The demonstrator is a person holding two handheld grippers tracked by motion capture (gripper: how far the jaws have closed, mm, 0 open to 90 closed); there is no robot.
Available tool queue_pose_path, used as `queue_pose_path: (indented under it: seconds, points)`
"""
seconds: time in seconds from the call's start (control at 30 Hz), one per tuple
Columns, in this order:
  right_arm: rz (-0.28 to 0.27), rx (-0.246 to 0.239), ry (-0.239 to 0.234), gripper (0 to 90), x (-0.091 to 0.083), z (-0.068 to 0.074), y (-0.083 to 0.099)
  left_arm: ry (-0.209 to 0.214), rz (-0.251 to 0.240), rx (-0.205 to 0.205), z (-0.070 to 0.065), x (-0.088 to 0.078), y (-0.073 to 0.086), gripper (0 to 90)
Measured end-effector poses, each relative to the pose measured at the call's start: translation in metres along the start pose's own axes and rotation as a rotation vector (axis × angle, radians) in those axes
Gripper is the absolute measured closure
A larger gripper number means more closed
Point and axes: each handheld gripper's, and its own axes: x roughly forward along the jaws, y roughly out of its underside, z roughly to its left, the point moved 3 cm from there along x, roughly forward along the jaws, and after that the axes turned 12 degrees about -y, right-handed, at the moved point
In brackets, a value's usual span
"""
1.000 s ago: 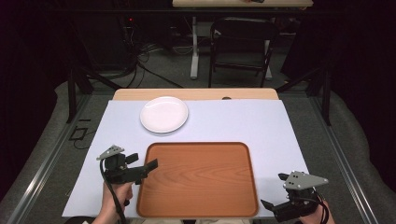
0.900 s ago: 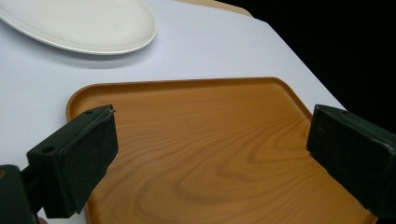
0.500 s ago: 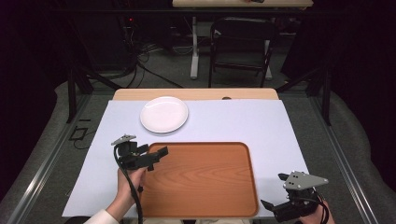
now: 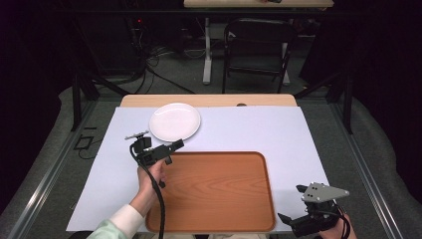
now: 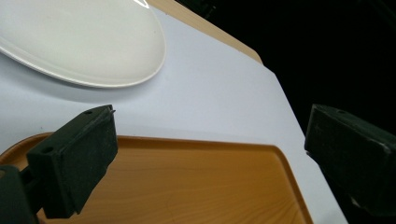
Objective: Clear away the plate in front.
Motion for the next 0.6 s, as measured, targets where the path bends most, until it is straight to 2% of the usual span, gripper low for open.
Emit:
queue_pose_path:
  seconds: [0.2,0.23,0.27,0.37,0.43,0.47,0.53,0.6]
  points:
    - [0.0,0.001,-0.002,0.0,0.0,0.0,0.0,-0.007,0.007,-0.126,0.006,0.021,-0.005,0.6]
    - [-0.001,0.001,-0.002,0.0,0.0,0.0,0.0,-0.007,0.007,-0.126,0.006,0.021,-0.005,0.0]
    - [0.0,0.0,-0.003,0.0,0.0,0.0,0.0,-0.024,0.01,-0.163,0.011,0.028,-0.007,0.0]
    - [-0.001,0.0,-0.006,0.0,0.0,0.0,0.0,-0.031,0.009,-0.184,0.015,0.031,-0.01,0.0]
    - [-0.001,-0.001,-0.008,0.0,0.0,0.0,0.0,-0.031,0.0,-0.236,0.021,0.035,-0.014,0.0]
    - [-0.001,-0.001,-0.008,0.0,0.0,0.0,0.0,-0.031,0.0,-0.236,0.021,0.035,-0.014,0.0]
    - [0.0,-0.002,-0.009,0.0,0.001,0.0,0.0,-0.041,-0.001,-0.284,0.025,0.041,-0.017,0.0]
    - [0.0,-0.003,-0.01,0.0,0.001,0.0,0.0,-0.051,-0.007,-0.299,0.026,0.045,-0.018,0.0]
